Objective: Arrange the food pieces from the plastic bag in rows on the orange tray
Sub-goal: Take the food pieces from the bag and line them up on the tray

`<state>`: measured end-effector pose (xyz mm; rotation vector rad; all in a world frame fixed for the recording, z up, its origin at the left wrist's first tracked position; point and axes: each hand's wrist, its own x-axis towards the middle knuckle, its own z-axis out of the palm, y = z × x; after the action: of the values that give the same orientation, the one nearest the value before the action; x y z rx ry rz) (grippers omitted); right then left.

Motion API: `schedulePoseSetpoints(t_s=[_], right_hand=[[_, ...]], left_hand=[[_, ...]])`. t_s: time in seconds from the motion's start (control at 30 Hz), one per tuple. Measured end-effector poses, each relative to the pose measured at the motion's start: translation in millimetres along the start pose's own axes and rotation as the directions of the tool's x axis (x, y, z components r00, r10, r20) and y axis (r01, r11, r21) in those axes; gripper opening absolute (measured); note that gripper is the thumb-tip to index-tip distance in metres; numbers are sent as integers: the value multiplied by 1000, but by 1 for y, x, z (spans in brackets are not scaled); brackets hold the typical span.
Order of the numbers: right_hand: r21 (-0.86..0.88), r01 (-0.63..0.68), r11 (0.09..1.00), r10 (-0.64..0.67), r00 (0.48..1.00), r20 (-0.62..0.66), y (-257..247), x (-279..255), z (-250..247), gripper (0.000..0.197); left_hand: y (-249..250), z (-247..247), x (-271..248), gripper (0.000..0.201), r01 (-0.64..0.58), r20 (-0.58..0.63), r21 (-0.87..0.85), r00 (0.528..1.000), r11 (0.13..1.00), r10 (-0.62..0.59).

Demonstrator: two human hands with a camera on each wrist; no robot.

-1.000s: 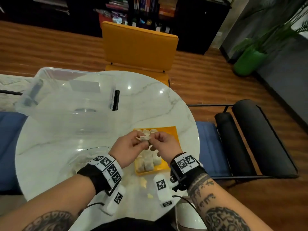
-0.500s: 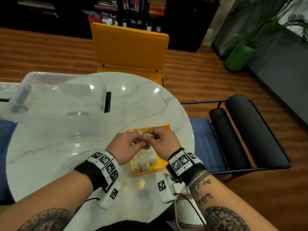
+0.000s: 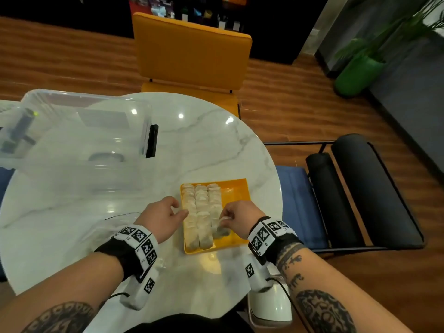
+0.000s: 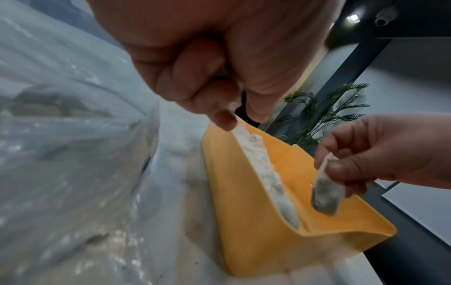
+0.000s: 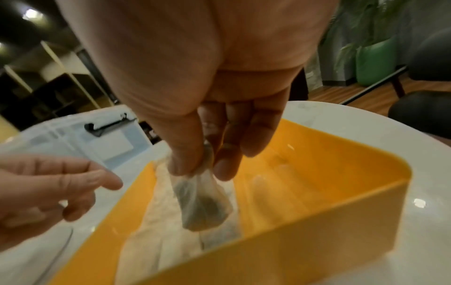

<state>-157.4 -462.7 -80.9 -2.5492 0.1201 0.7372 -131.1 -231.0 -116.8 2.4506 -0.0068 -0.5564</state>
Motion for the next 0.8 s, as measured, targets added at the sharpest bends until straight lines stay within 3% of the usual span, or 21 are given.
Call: schedulePoseSetpoints(t_s=[0.07,0.23,0.5,0.8], right_hand=[[-111,13,994,-5,997,72,0,4,7,11],[-242,-5,970,41,989,143,-2,20,23,8],[-141,-89,986,107,986,126,0,33,28,8],[-118,-123,985,133,988,84,2,33,31,22]], left_hand=[[-5,6,1,39,35,33,28,999,999,-36],[-5,11,-1,30,54,36,51,998,997,-56],[-7,10,0,30,39,60,68,997,997,-44],[-2,7,-4,29,34,38,0,999,999,-34]])
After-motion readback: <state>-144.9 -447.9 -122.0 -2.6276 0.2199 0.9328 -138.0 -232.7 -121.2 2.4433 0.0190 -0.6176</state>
